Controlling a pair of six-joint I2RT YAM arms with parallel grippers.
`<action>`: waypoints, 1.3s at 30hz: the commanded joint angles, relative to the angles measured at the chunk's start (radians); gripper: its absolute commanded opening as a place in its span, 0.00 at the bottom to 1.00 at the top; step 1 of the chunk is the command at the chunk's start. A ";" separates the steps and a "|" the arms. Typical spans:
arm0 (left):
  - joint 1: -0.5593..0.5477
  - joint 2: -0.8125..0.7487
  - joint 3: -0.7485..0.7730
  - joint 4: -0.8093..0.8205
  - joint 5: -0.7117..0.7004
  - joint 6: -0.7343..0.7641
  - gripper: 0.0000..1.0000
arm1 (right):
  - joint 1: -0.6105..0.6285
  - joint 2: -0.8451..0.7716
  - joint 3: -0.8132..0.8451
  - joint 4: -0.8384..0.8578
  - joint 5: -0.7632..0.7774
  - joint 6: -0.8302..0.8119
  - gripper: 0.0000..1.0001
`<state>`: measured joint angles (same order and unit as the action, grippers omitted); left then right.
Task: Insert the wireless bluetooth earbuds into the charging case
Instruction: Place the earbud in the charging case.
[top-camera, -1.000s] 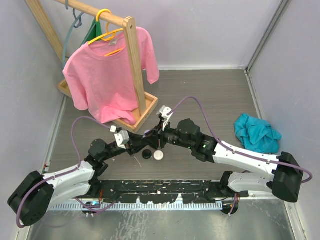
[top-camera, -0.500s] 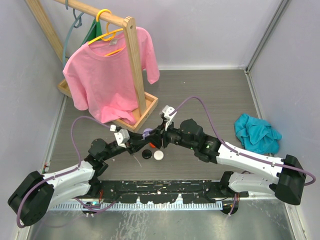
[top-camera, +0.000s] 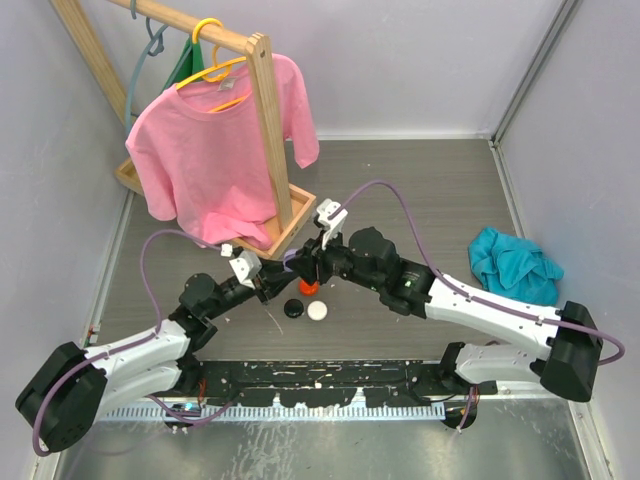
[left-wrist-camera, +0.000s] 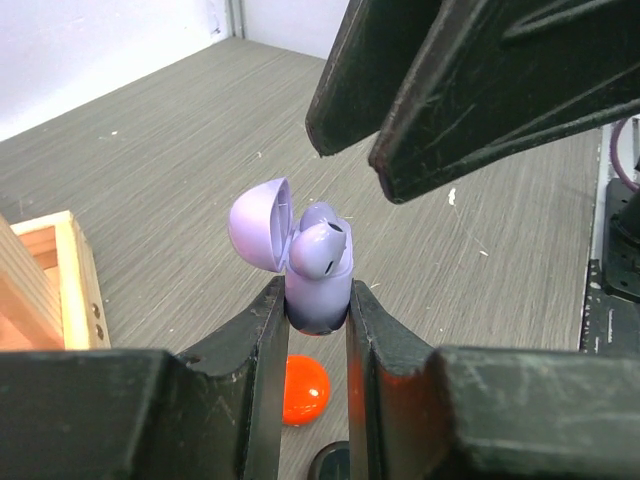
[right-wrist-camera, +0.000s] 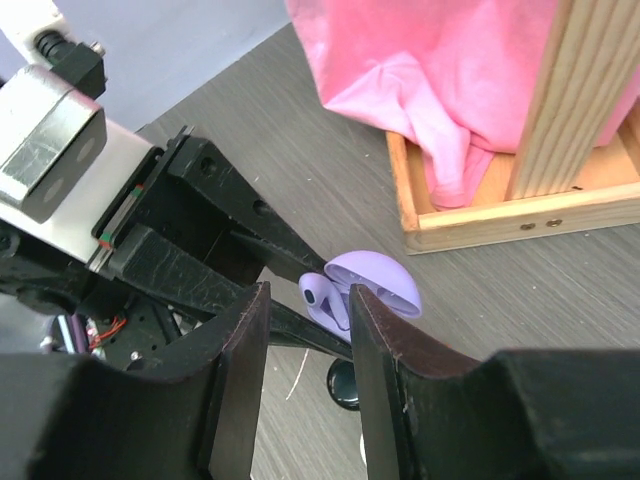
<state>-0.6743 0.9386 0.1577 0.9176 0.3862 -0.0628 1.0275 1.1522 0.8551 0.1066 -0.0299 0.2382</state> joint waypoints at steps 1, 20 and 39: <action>0.002 -0.001 0.048 0.002 -0.075 0.018 0.00 | 0.024 0.033 0.092 -0.029 0.128 -0.007 0.43; 0.001 -0.006 0.046 0.010 -0.057 0.018 0.00 | 0.082 0.159 0.193 -0.107 0.321 -0.022 0.43; 0.002 -0.007 0.038 0.032 -0.051 0.015 0.00 | 0.082 0.107 0.148 -0.139 0.357 -0.009 0.33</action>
<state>-0.6739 0.9409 0.1650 0.8757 0.3290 -0.0616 1.1072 1.3033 0.9970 -0.0422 0.3038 0.2310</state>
